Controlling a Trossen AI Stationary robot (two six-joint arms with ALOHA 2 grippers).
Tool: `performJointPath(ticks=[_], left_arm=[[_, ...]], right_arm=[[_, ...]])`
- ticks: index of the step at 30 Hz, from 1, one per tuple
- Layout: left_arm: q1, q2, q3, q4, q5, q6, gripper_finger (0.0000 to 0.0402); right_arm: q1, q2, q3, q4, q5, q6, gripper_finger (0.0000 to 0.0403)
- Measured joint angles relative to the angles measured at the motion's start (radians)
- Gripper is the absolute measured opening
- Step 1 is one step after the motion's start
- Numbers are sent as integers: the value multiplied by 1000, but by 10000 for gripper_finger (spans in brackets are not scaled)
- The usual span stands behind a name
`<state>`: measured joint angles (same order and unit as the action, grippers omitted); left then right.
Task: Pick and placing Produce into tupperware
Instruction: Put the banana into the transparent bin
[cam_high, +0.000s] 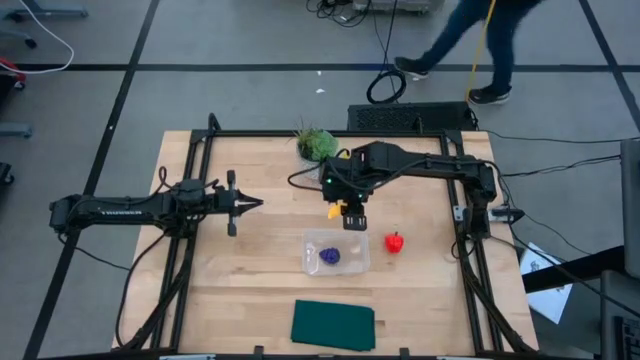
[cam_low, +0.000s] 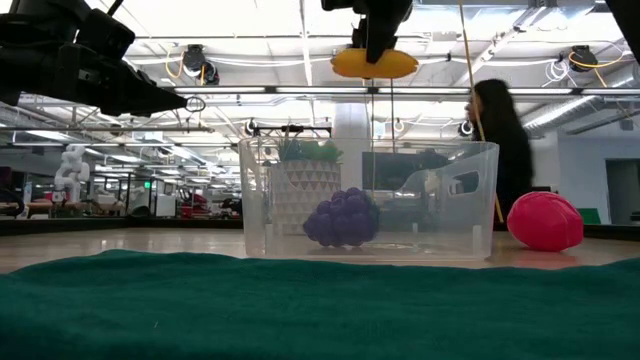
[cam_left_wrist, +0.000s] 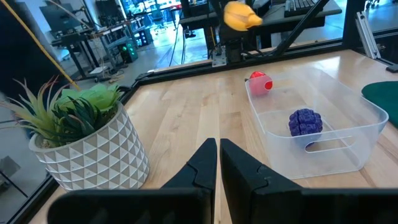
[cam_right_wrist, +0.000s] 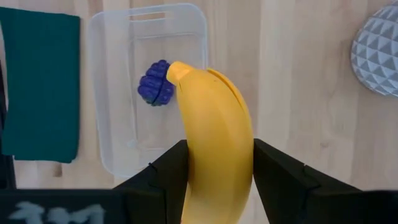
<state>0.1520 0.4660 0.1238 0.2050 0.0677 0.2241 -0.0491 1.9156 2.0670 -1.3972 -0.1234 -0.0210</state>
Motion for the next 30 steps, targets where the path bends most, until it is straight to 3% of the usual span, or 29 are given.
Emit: performJointPath(ticks=[30], left_arm=[[0, 0, 0, 0, 0, -5, 26]], right_arm=[[146, 0, 0, 2, 1, 112, 155]])
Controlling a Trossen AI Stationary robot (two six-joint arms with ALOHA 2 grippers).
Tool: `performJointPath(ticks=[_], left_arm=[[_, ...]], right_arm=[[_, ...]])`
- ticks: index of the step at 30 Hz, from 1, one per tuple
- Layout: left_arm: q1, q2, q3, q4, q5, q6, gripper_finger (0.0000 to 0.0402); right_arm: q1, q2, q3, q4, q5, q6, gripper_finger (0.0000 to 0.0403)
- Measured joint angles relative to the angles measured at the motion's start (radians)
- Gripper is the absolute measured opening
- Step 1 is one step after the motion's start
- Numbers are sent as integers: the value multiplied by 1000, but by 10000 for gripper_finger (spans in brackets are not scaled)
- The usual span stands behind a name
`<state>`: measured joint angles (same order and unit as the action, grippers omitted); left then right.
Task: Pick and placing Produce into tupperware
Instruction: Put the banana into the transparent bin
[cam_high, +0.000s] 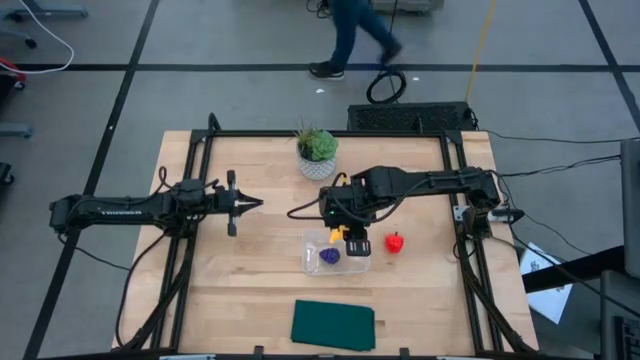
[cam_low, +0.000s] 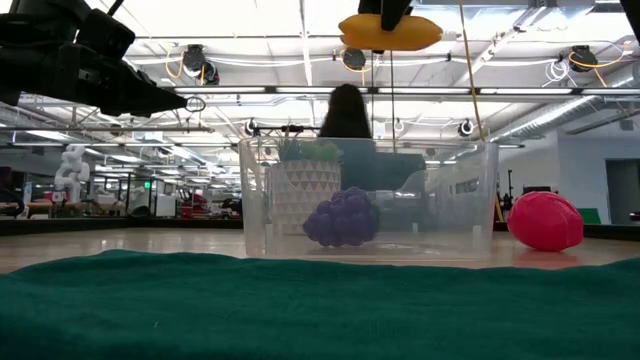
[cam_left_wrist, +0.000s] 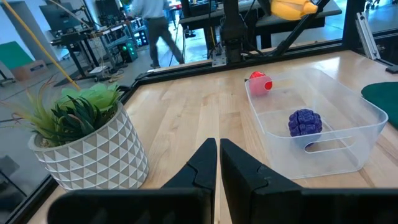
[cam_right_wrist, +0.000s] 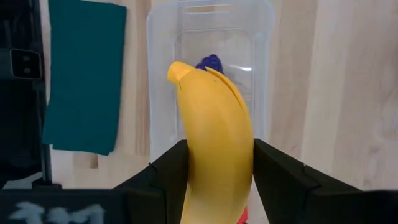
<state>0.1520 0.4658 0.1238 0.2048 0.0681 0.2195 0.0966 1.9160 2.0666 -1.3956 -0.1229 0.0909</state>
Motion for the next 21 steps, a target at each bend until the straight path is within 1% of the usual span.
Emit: performJointPath(ticks=[4, 15, 21], left_arm=[[0, 0, 0, 0, 0, -5, 26], [0, 0, 0, 0, 0, -6, 26], [0, 0, 0, 0, 0, -8, 26]], right_arm=[[-1, 0, 0, 0, 44, 0, 155], [-1, 0, -1, 4, 45, -6, 155], [-1, 2, -88, 82, 44, -25, 155]])
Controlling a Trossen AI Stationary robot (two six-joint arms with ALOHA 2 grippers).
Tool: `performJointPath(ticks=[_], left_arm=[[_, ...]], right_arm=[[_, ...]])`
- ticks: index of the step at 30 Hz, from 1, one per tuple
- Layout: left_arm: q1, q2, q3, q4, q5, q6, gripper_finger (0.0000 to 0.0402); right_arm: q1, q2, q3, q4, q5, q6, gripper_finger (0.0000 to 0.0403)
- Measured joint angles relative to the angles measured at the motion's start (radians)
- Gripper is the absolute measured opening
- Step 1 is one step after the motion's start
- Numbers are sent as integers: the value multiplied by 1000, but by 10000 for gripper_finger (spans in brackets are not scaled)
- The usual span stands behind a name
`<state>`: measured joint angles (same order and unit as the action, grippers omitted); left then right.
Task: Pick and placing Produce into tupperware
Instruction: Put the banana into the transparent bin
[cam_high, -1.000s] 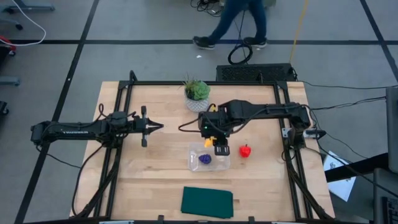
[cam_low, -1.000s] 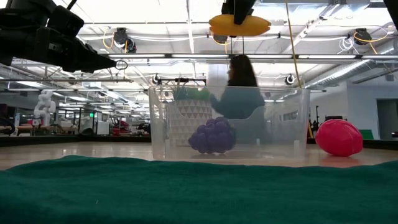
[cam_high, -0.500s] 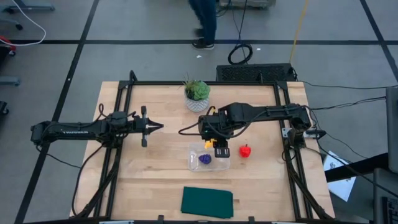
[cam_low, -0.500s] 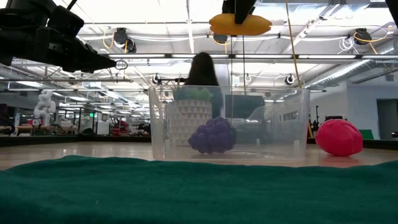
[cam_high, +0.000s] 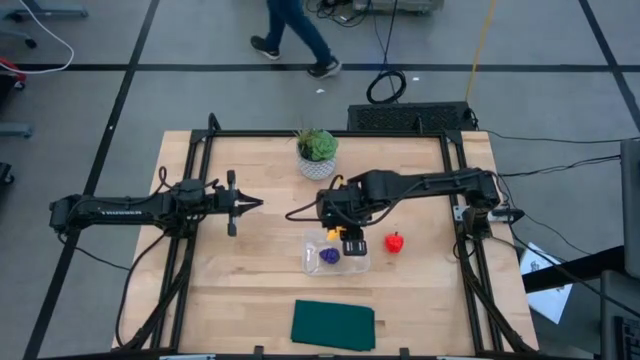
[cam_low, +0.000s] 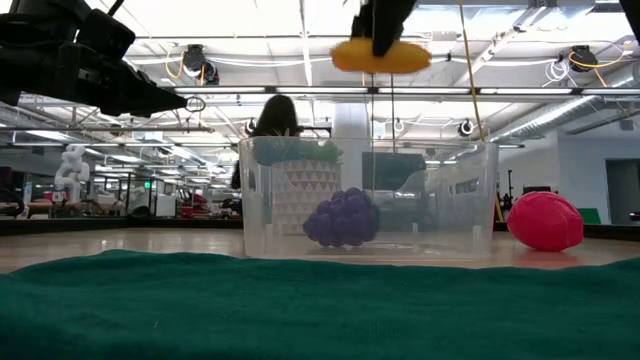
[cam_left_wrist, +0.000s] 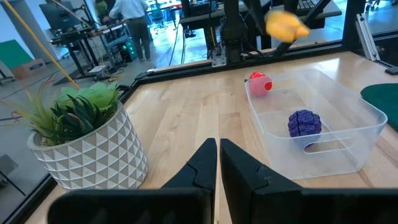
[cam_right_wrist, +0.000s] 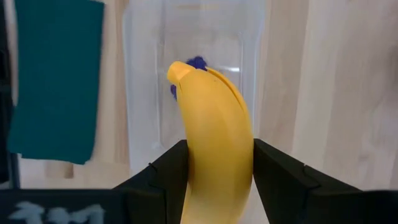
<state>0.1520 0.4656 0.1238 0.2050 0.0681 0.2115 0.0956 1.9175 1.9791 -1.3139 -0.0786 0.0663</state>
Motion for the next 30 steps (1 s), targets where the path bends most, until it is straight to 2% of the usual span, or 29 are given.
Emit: performJointPath(ticks=[10, 30], left_arm=[[0, 0, 0, 0, 0, 0, 26], [0, 0, 0, 0, 0, 0, 26]], right_arm=[[-26, 0, -146, 69, -2, -18, 155], [-37, 0, -151, 107, -5, -33, 155]])
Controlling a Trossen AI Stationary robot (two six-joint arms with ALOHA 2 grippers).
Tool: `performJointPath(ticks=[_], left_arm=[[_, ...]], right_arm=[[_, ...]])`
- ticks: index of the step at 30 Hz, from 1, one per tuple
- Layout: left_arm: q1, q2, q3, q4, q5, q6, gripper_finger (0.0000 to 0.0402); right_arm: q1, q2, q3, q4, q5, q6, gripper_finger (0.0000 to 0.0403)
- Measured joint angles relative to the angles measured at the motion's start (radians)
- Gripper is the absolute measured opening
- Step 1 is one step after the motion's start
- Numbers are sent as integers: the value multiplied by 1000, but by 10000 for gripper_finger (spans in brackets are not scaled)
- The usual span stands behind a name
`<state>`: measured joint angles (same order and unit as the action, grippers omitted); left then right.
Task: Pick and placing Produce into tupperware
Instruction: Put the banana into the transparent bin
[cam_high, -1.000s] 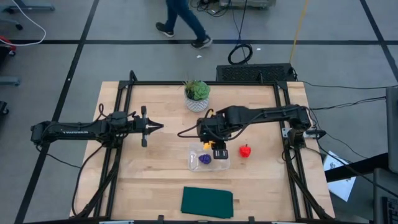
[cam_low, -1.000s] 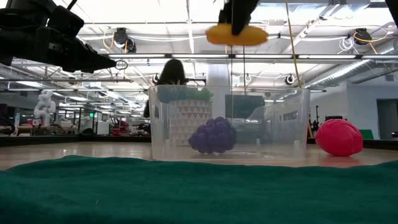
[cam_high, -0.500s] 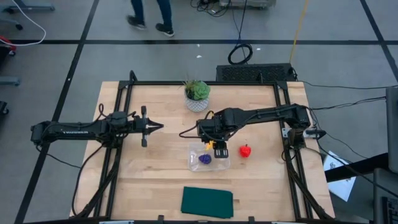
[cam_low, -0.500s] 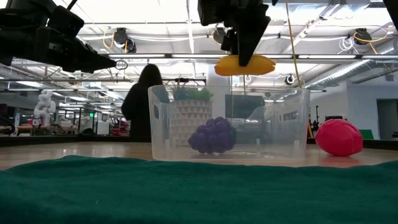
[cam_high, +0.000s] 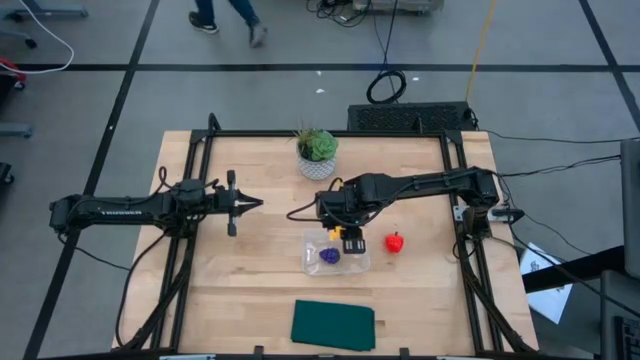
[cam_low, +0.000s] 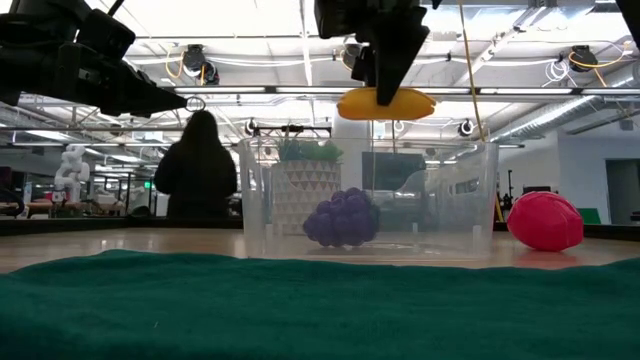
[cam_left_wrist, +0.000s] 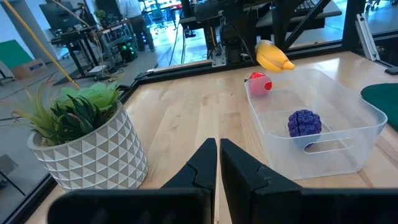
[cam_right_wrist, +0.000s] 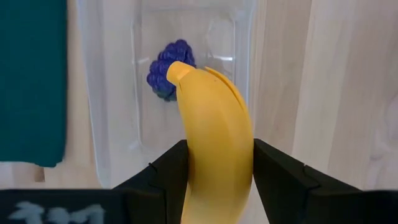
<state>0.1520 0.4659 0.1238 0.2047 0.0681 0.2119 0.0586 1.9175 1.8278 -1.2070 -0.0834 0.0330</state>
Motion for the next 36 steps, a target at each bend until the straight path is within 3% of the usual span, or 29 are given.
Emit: performJointPath(ticks=[16, 36], left_arm=[[0, 0, 0, -3, 0, -5, 26], [0, 0, 0, -24, -20, -7, 26]], right_arm=[[0, -1, -5, 37, 0, -8, 155], [-29, -2, -182, 202, -52, -18, 155]])
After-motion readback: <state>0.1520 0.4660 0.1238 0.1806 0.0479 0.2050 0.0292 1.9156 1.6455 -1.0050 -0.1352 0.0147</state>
